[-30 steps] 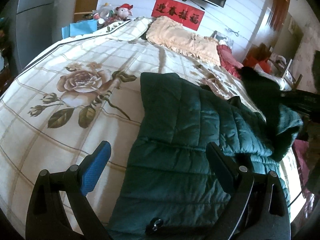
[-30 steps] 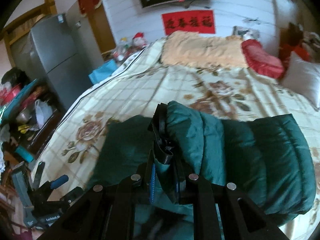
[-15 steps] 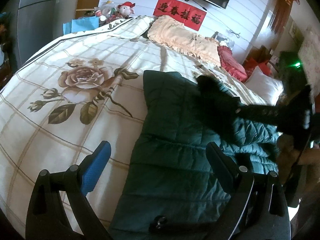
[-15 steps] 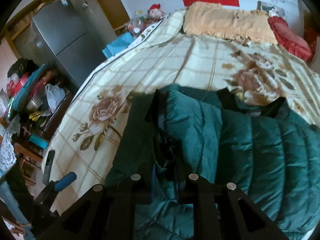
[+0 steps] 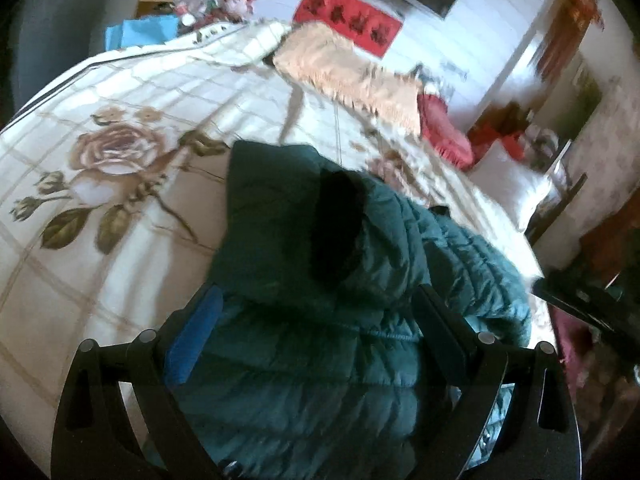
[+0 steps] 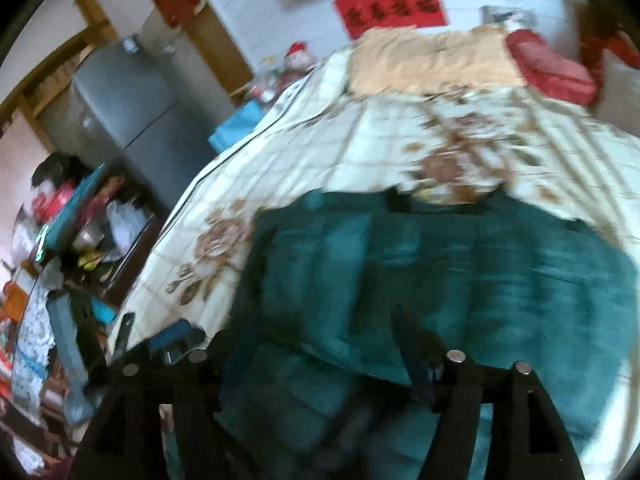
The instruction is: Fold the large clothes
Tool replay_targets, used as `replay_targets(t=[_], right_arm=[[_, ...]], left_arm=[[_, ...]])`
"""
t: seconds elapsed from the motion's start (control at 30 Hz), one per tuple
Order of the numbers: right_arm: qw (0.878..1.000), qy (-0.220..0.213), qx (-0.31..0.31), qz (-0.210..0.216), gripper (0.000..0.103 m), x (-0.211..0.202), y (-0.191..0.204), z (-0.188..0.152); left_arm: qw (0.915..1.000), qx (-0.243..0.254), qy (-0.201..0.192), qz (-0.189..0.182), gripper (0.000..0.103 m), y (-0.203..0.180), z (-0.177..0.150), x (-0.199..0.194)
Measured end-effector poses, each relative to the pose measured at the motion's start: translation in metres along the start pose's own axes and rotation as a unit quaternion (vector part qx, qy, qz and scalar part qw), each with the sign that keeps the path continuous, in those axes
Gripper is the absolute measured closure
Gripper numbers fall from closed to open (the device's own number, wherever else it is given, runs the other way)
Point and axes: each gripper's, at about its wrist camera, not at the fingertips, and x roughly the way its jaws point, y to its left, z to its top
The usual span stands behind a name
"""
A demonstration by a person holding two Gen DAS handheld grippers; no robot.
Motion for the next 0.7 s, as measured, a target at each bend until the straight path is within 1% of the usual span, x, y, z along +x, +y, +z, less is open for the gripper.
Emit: replay_targets(t=[0.07,0.13,0.23,0.27,0.3,0.37,0.4,0.47,0.57,0.6,0.67,0.7], right_arm=[[1.000,-0.004,0.019,-0.012,0.035,-0.020,-0.021,-0.009],[0.999,-0.012,0.042,-0.026,0.035,-0.043,-0.046,-0.021],[0.997,-0.025,0.060,-0.048,0.035,-0.066,-0.073,-0.032],[0.995,-0.030,0.067,-0.062,0.035,-0.074,-0.084,-0.036],[0.994,-0.033,0.075,-0.074,0.035,-0.079,-0.093,-0.039],[0.991,-0.038,0.091,-0.091,0.035,-0.084,-0.107,-0.040],[0.989,-0.040,0.103,-0.100,0.035,-0.085,-0.115,-0.041],[0.985,-0.043,0.121,-0.111,0.035,-0.084,-0.128,-0.043],[0.985,-0.042,0.125,-0.114,0.035,-0.075,-0.131,-0.041],[0.986,-0.043,0.120,-0.110,0.035,-0.069,-0.128,-0.039],[0.988,-0.041,0.108,-0.103,0.035,-0.058,-0.122,-0.038],[0.989,-0.038,0.102,-0.101,0.035,-0.049,-0.118,-0.037]], left_arm=[[0.9999,-0.001,0.016,0.003,0.007,-0.010,0.004,0.019],[0.9998,-0.001,0.017,0.013,0.007,-0.018,0.008,0.033],[0.9994,-0.002,0.014,0.030,0.008,-0.025,0.013,0.049],[0.9996,-0.005,0.012,0.024,0.019,-0.027,0.015,0.053],[0.9997,-0.008,0.014,0.017,0.045,-0.029,0.016,0.056],[0.9995,-0.003,0.024,0.018,0.068,-0.033,0.020,0.060],[0.9996,0.003,0.022,0.017,0.078,-0.036,0.022,0.059],[0.9995,0.028,0.002,0.017,0.088,-0.045,0.029,0.046],[0.9985,0.039,-0.032,0.022,0.092,-0.044,0.038,0.019],[0.9979,0.040,-0.041,0.030,0.093,-0.040,0.040,0.012],[0.9966,0.043,-0.046,0.052,0.093,-0.027,0.039,0.010],[0.9963,0.044,-0.041,0.061,0.093,-0.024,0.039,0.014]])
